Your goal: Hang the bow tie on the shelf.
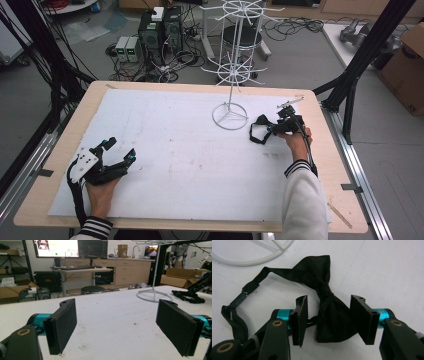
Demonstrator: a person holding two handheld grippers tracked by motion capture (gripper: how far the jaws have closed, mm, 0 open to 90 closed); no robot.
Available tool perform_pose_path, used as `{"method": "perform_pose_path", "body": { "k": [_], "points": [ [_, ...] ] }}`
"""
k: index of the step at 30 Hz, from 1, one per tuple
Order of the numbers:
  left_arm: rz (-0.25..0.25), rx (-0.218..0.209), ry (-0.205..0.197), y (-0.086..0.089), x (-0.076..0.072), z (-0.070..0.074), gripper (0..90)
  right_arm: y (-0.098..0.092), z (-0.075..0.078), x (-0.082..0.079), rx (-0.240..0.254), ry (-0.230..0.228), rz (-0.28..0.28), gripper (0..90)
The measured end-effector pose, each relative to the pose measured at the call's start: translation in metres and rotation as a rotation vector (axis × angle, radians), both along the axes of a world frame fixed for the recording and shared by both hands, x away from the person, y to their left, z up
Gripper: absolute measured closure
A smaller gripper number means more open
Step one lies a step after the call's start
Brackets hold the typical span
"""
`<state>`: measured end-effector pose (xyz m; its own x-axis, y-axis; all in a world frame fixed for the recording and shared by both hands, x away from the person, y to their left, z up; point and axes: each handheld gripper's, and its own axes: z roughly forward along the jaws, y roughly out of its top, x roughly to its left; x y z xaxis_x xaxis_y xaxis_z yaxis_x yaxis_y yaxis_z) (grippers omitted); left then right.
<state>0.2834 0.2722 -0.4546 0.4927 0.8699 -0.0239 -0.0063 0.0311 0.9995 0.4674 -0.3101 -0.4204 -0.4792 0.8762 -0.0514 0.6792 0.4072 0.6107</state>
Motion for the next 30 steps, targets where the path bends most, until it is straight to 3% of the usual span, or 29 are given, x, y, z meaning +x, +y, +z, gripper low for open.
{"method": "perform_pose_path", "body": {
  "k": [8,14,16,22,30],
  "points": [
    [0.001,-0.003,0.001,-0.0002,0.0003,-0.0001,17.4,0.0003,-0.0003,0.0001,0.002,0.028,0.011,69.3],
    [0.001,-0.002,0.003,0.0001,0.0003,0.0,17.4,0.0025,0.0004,-0.0005,-0.042,0.026,-0.004,81.4],
    [0.002,-0.004,0.003,0.0,0.0003,-0.0001,17.4,0.0042,0.0008,-0.0007,-0.067,0.018,0.0,82.6],
    [0.001,-0.004,0.004,0.0002,0.0002,0.0,17.3,0.0044,0.0013,-0.0018,-0.079,0.02,-0.003,84.2],
    [0.002,-0.009,0.004,0.0001,0.0003,-0.0001,17.3,0.0041,0.0069,-0.0053,-0.039,-0.023,0.006,84.6]
  ]
}}
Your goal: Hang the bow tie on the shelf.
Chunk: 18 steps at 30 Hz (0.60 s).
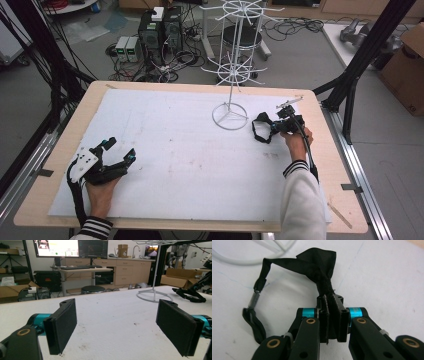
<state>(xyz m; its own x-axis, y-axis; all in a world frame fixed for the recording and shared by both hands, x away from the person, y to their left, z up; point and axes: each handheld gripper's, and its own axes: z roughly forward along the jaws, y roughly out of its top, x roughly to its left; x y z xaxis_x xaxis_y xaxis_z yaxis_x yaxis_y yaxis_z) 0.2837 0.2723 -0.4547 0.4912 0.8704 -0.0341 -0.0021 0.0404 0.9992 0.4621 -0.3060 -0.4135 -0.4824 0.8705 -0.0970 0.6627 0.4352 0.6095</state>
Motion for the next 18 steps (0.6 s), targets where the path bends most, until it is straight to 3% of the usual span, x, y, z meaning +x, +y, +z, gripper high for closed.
{"method": "perform_pose_path", "body": {
  "k": [11,18],
  "points": [
    [0.0,-0.001,0.0,0.0,0.0,0.0,17.3,-0.009,0.027,-0.016,0.109,-0.121,0.034,84.6],
    [0.0,-0.001,0.0,0.0,0.0,0.0,17.3,-0.004,0.043,-0.028,0.134,-0.183,0.056,84.6]
  ]
}}
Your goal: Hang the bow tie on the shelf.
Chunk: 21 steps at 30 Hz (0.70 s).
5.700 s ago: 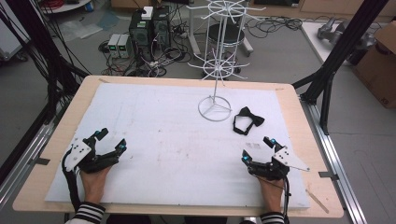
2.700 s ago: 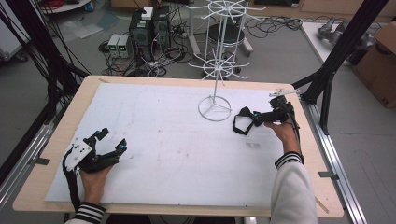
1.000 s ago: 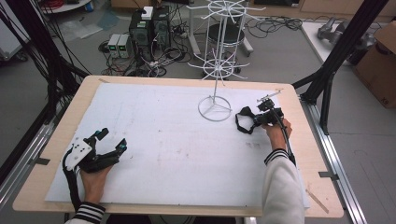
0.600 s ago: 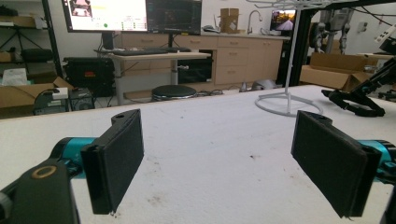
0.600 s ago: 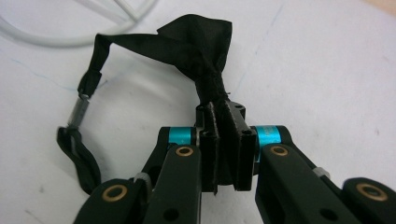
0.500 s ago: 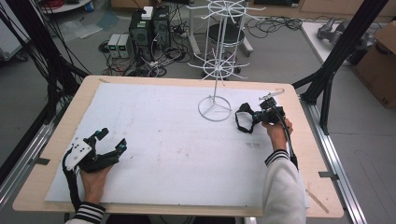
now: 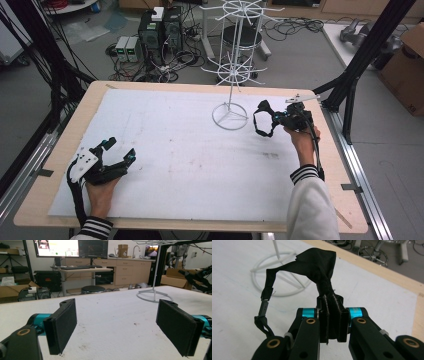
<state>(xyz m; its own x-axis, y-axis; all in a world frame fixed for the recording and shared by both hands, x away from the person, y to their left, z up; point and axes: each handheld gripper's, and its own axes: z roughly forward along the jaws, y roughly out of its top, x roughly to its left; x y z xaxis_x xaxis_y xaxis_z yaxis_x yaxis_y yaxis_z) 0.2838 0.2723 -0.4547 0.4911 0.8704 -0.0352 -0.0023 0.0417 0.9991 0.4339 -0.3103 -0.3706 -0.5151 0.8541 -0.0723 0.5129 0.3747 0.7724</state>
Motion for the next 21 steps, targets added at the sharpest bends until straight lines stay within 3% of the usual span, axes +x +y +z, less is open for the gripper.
{"method": "perform_pose_path", "body": {
  "k": [15,21],
  "points": [
    [-0.001,0.009,-0.005,0.0,0.0,0.0,17.3,0.002,0.048,-0.046,0.099,-0.193,0.03,84.6],
    [-0.002,0.011,-0.006,0.0,0.0,0.0,17.3,0.002,0.055,-0.056,0.122,-0.223,0.037,84.5]
  ]
}}
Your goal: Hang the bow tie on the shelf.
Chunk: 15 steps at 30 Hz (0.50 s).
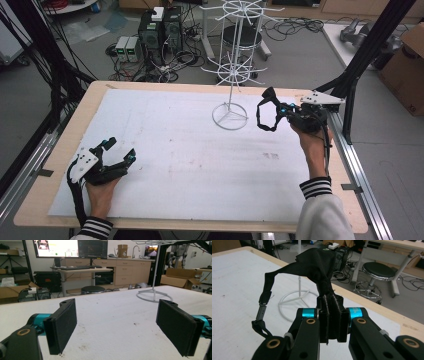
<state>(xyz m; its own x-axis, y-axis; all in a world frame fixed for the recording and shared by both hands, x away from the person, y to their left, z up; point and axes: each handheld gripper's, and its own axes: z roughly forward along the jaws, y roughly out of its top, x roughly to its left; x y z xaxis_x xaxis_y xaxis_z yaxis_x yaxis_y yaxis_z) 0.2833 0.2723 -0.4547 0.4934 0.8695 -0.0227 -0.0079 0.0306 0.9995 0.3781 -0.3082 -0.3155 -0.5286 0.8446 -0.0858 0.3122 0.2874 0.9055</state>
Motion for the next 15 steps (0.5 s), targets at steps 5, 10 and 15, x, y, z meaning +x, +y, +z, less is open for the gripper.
{"method": "perform_pose_path", "body": {
  "k": [5,10,15],
  "points": [
    [0.0,-0.002,-0.006,0.0,0.0,0.0,17.3,0.003,0.006,-0.006,-0.008,-0.039,0.003,84.6],
    [0.0,-0.001,-0.006,0.0,0.0,0.0,17.3,0.003,0.015,-0.007,0.02,-0.068,-0.024,84.6],
    [-0.001,-0.002,-0.005,0.0,0.0,0.0,17.3,0.008,0.029,-0.002,0.016,-0.098,-0.025,84.5]
  ]
}}
